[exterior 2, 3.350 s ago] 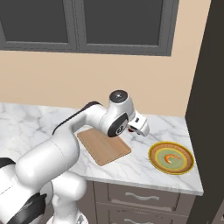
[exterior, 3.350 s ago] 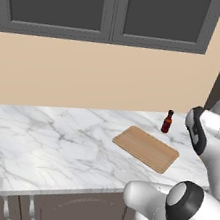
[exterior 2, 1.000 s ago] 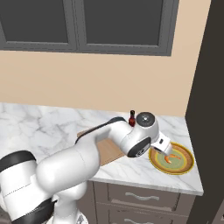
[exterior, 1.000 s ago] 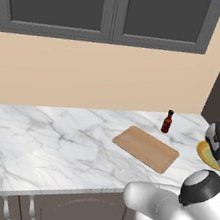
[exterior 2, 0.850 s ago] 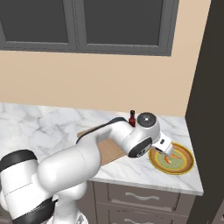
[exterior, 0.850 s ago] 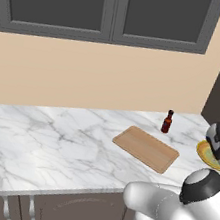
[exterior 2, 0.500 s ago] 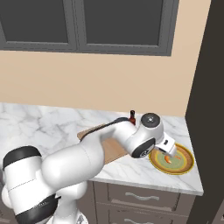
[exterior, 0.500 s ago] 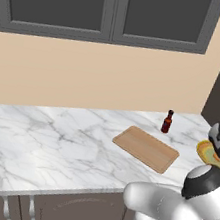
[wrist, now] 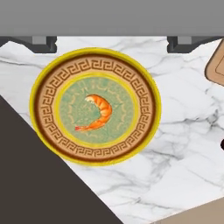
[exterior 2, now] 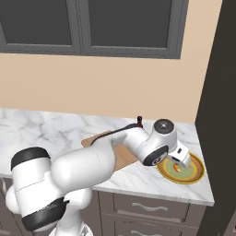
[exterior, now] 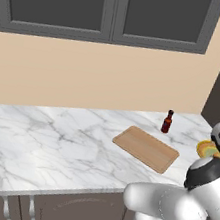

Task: Pick the shrimp from the plate and place it on the cutting board. Then pick the condiment bottle from the cabinet and place it next to the cutting board.

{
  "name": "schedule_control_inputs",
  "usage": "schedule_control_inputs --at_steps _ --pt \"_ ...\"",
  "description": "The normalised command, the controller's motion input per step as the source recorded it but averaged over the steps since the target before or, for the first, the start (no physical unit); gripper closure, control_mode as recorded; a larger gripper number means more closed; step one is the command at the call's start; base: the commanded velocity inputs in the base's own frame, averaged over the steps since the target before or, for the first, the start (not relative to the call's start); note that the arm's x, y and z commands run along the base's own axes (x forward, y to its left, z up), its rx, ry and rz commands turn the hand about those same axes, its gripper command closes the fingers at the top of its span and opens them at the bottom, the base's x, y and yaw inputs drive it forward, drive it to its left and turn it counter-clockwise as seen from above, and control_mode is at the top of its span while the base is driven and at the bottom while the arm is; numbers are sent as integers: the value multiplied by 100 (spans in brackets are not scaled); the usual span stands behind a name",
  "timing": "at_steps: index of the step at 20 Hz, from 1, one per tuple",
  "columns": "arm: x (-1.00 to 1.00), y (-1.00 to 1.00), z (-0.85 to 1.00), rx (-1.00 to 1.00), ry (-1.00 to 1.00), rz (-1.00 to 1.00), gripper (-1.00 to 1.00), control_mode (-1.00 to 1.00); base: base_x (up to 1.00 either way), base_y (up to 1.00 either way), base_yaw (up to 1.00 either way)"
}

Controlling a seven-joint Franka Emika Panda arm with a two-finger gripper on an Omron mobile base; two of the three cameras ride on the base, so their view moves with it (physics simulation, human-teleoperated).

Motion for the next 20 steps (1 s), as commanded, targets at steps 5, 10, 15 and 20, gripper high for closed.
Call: schedule_control_inputs --at_steps 5,10,15,20 --pt "0 -2 -24 0 1 0 -100 -100 0 0 0" --pt "0 0 -19 0 0 0 -100 -100 0 0 0" --pt "0 0 -13 0 0 0 -100 -100 0 0 0" --pt "1 -3 -5 0 0 0 -100 -100 0 0 0"
